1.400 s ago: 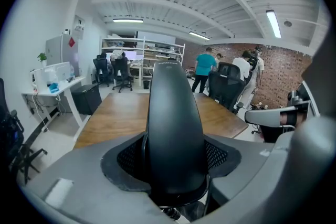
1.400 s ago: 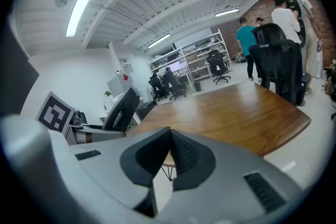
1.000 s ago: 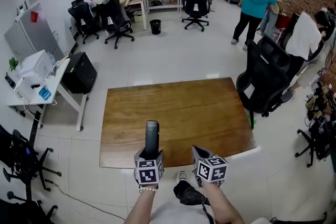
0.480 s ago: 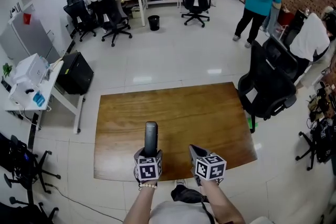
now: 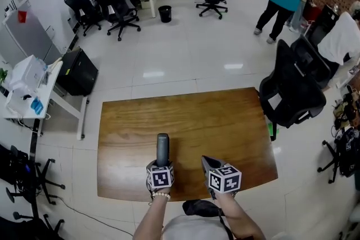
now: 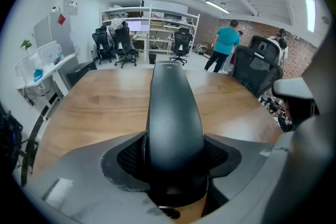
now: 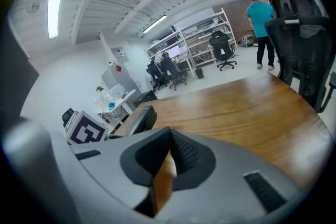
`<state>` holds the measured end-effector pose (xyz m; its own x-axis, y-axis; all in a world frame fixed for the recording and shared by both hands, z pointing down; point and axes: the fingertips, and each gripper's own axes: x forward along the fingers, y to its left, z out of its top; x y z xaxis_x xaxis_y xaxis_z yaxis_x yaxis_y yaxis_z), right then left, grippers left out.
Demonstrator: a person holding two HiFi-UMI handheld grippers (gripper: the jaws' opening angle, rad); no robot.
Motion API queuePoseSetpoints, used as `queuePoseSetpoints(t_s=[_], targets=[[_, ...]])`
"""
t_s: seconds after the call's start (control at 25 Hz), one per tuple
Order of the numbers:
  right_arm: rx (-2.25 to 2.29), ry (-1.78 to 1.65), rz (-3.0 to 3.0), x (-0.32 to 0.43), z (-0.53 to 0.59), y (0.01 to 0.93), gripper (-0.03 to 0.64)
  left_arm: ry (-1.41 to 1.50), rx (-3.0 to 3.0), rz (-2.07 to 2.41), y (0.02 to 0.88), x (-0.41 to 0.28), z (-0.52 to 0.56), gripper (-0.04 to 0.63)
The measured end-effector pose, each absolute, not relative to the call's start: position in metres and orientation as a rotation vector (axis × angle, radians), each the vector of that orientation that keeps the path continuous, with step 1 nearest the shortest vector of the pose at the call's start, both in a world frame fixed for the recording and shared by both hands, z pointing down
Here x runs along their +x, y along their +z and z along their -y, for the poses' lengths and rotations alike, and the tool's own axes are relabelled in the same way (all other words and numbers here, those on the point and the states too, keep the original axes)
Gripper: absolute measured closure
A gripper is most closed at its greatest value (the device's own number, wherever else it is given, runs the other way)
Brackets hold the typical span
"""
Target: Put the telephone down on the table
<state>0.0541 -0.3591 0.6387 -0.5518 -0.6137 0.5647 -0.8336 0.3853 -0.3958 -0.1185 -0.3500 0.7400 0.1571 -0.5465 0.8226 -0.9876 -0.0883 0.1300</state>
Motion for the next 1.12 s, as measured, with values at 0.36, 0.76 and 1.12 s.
queuePoseSetpoints(t_s=[0.36,0.76,1.12], targets=[[1.219,0.973,2.290,0.055,0.374,0.659,0.612,0.847,1.649,1.438,0.782,-0.123,0.363,0.293],[1.192,0.995,2.278,0.046,0.388,0.666,0.612,0.830,1.610,1.362,0.794,-0.120,0.365,0.293],[1.198,1.007,2.281,0.045,0.394,0.665,0.612,0.810,1.587,1.307,0.801,-0.119,0.358,0.293]])
